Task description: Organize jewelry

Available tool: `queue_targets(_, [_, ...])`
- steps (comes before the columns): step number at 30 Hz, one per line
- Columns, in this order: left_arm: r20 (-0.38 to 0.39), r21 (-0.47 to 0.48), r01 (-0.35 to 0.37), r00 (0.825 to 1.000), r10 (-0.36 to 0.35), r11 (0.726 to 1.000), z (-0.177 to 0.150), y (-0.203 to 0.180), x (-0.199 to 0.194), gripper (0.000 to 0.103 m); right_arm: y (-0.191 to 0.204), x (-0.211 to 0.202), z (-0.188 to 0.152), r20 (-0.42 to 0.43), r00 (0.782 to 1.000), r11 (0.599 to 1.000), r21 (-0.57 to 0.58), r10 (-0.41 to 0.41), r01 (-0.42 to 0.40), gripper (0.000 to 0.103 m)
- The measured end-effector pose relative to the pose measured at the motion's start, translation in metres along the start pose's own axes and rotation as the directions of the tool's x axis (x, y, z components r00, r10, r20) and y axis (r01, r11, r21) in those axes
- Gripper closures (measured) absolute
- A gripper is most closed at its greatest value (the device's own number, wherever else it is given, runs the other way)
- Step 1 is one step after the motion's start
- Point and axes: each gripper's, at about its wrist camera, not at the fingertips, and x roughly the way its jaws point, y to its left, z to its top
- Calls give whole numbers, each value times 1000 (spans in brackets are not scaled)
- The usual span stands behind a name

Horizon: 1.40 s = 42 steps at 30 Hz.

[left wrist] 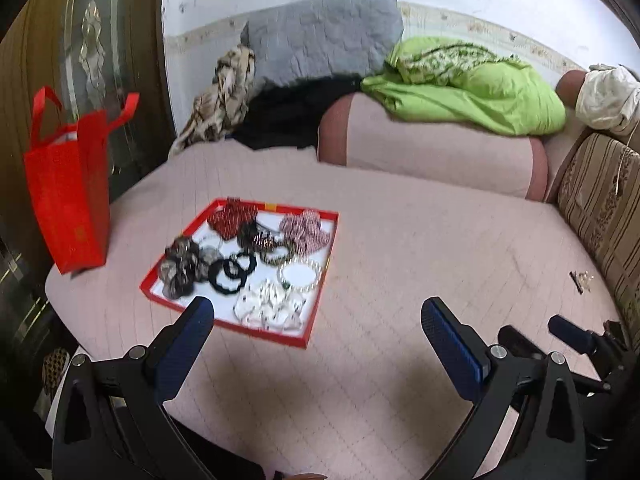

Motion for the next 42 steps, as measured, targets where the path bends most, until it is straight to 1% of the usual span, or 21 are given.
queue_targets(3, [-34, -4, 2, 999, -2, 1000, -4, 4, 8, 0, 3, 4, -2, -15, 1000, 1000, -9, -4, 4, 26])
queue_targets(9, [-53, 4, -6, 999, 6, 1000, -7, 7, 15, 0, 12, 10, -6, -35, 999, 999, -35, -14, 12, 26])
queue_targets(19, [-98, -4, 5, 995, -5, 1000, -11, 15, 30, 0, 16, 21, -8, -69, 997, 998, -45, -37, 34, 24])
queue_targets(28, [-157, -35, 22, 987, -28, 999, -17, 25, 48, 0, 26, 28, -12, -90, 995, 996, -79, -51, 44, 24])
queue_targets(42, [-203, -38, 23, 979, -30, 999, -24, 31, 65, 0, 38, 39, -15, -117, 991, 993, -109, -67, 54, 24])
